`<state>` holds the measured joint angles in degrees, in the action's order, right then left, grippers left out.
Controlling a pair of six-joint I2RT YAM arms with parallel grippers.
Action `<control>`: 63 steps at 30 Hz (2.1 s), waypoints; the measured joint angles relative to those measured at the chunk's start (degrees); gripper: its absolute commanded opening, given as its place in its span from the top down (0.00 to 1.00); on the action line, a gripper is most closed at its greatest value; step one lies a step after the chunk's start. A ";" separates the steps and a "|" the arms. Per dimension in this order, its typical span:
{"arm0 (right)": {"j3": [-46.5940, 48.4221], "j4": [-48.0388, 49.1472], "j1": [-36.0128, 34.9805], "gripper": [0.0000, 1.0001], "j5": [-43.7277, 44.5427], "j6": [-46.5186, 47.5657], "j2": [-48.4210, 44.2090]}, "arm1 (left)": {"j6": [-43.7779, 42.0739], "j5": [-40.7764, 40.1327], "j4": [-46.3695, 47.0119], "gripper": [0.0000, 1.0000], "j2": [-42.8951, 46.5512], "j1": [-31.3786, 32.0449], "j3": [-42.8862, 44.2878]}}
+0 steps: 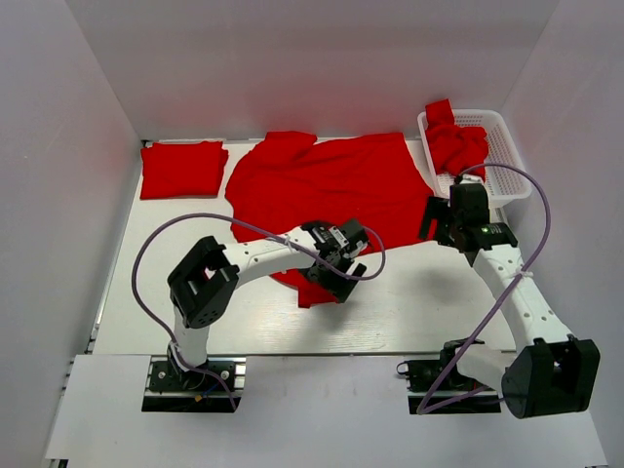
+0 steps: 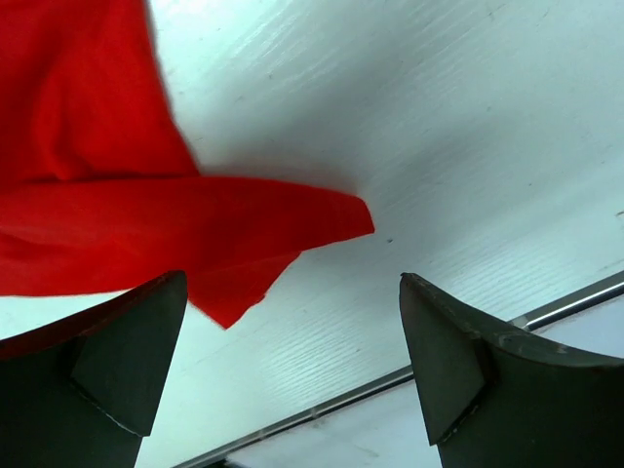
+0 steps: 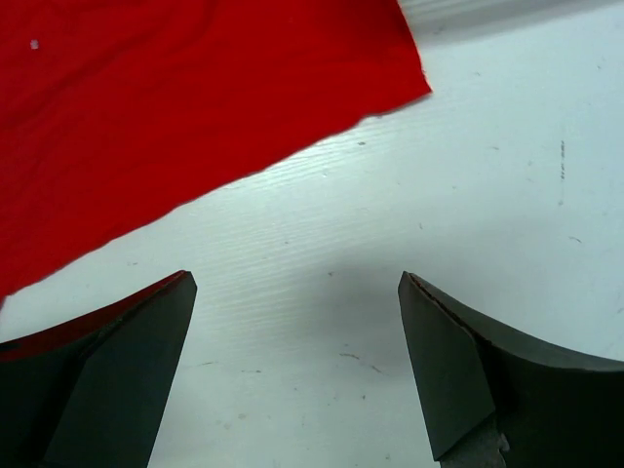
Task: Fold and stack the t-shirts
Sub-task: Flatten out the tshirt
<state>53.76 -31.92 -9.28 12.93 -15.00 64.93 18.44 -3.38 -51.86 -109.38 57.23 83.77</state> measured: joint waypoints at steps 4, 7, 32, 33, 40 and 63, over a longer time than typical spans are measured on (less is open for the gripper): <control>-2.01 -0.68 0.52 0.10 1.44 -0.13 -0.85 | 1.68 1.31 2.10 0.00 0.31 0.57 -1.68; -3.56 -1.70 0.79 0.10 1.55 -0.20 -0.81 | 2.67 2.08 4.17 0.00 0.31 0.98 -1.77; -3.76 -2.23 3.21 0.10 0.81 -0.22 -0.35 | 4.11 -5.66 2.47 1.00 -6.73 2.25 -0.07; -3.76 -2.21 3.21 0.10 0.66 -0.22 -0.20 | 4.13 -5.66 2.45 1.00 -6.73 2.25 -0.07; -3.78 -2.23 3.23 0.10 0.17 0.04 -0.02 | 5.70 -5.16 2.60 1.00 -3.08 1.90 -0.59; -3.78 -2.21 3.26 0.10 -3.78 0.59 0.68 | 30.69 -9.33 -6.14 0.06 18.18 1.55 -26.38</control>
<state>49.98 -34.13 -6.02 9.15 -14.41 65.60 49.12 -12.71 -58.00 -91.20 58.78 57.39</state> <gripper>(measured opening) 0.905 0.611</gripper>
